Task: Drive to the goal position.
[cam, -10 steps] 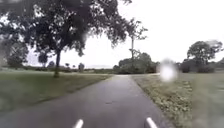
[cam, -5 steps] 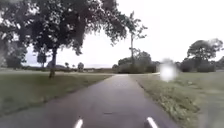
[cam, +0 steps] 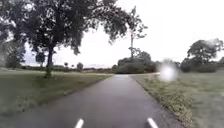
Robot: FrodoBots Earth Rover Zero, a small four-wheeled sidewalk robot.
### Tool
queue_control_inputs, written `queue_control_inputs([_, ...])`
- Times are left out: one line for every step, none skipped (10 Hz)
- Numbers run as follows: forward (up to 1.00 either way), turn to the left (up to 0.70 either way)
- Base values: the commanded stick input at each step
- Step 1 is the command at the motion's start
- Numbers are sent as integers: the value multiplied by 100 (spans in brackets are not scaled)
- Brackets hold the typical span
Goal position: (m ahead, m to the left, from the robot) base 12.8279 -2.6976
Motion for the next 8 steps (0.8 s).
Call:
queue_control_inputs([85,0])
queue_control_inputs([85,0])
queue_control_inputs([85,0])
queue_control_inputs([85,0])
queue_control_inputs([85,0])
queue_control_inputs([85,-23])
queue_control_inputs([85,-33])
queue_control_inputs([85,-28])
